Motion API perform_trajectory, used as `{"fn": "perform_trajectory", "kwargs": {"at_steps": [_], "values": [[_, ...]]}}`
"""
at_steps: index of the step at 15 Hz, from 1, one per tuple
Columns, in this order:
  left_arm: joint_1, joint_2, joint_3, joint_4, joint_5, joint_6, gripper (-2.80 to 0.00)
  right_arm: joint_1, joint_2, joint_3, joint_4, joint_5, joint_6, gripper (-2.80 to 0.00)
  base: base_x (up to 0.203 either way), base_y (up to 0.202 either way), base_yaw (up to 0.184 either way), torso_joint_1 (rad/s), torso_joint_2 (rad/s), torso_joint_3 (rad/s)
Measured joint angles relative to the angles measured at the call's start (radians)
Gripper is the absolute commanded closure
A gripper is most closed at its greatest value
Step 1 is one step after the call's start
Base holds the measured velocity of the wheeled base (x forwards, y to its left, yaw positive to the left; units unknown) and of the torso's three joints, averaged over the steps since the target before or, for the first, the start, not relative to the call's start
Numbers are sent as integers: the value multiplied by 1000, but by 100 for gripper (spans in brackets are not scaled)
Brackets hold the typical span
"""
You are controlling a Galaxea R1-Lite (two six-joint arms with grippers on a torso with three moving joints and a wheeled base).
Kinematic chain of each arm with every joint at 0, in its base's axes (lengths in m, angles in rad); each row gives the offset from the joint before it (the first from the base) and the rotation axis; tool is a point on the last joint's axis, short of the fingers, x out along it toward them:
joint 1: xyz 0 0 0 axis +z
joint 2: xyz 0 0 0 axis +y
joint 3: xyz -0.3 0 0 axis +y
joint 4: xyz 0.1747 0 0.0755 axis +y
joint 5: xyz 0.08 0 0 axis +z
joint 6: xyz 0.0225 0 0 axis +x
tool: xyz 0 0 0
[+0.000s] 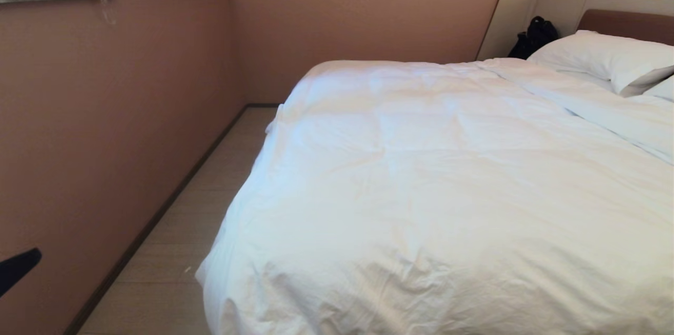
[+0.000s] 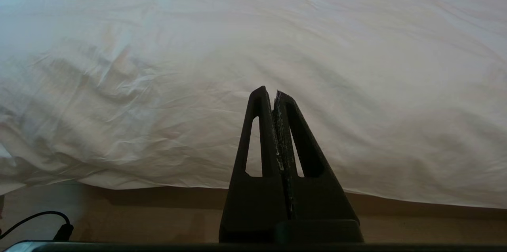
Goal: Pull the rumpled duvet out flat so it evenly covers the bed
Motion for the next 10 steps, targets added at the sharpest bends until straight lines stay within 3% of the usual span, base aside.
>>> {"fn": "perform_trajectory", "kwargs": {"at_steps": [2, 5, 10], "values": [[0, -124, 1, 96, 10, 14, 0, 0, 0, 0, 0, 0, 0, 0, 0, 0, 0, 0, 0, 0], [-1, -282, 0, 201, 41, 108, 0, 0, 0, 0, 1, 0, 0, 0, 0, 0, 0, 0, 0, 0], [-30, -366, -1, 199, 72, 142, 0, 0, 0, 0, 0, 0, 0, 0, 0, 0, 0, 0, 0, 0]]}}
